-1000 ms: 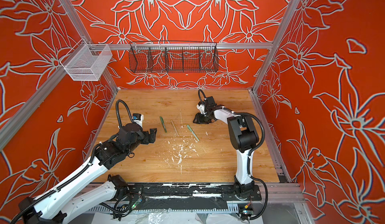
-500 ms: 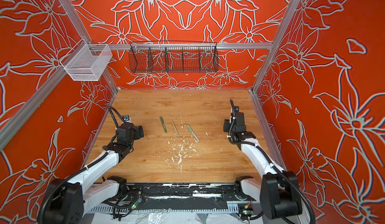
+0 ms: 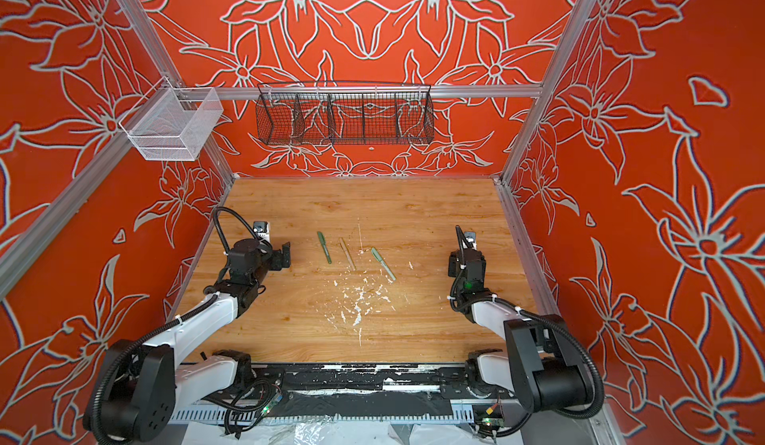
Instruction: Insert the pens into the pen caps
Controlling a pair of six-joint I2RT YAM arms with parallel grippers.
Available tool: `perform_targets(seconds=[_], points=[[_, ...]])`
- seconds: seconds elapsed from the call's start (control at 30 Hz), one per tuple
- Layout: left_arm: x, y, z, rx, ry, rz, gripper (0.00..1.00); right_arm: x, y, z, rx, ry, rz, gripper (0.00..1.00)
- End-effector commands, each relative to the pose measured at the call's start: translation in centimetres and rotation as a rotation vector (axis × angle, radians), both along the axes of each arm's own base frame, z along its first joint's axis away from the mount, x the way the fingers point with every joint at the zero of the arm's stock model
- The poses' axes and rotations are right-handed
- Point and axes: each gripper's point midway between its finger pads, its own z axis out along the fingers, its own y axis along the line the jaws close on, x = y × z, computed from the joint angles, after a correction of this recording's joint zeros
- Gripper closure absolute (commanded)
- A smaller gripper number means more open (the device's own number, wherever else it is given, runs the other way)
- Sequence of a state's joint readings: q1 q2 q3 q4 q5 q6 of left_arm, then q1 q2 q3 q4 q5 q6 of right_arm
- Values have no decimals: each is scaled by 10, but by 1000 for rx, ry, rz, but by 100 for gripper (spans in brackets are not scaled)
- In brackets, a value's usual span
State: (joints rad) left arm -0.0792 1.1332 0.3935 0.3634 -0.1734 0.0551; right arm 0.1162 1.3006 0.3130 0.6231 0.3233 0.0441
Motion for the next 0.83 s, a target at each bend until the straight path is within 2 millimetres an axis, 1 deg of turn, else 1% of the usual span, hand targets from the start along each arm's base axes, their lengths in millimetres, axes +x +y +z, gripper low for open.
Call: perform_targets(seconds=[0.0, 0.03, 0.07, 0.1, 0.17, 0.2, 0.27, 0.33, 0.8], points=[[-7, 7, -2, -59, -32, 19, 3, 15, 7, 10, -25, -76, 62, 46], [-5, 4, 0, -92, -60, -19, 3, 15, 7, 8, -28, -83, 60, 45], [-3, 3, -6, -97, -44, -27, 3, 14, 9, 4, -28, -88, 71, 8], [-1, 6, -19, -102, -23, -9, 3, 16, 11, 6, -32, -120, 82, 3], [4, 10, -34, -101, -38, 12, 3, 15, 11, 6, -31, -98, 82, 3], [10, 12, -35, -100, -22, 30, 4, 14, 11, 3, -25, -79, 83, 3], [20, 12, -40, -103, 78, 26, 3, 18, 11, 4, -27, -96, 82, 3], [17, 13, -39, -126, 58, 18, 3, 16, 11, 3, -24, -73, 81, 3], [18, 13, -40, -125, 65, 16, 3, 17, 10, 3, -25, -75, 79, 3]])
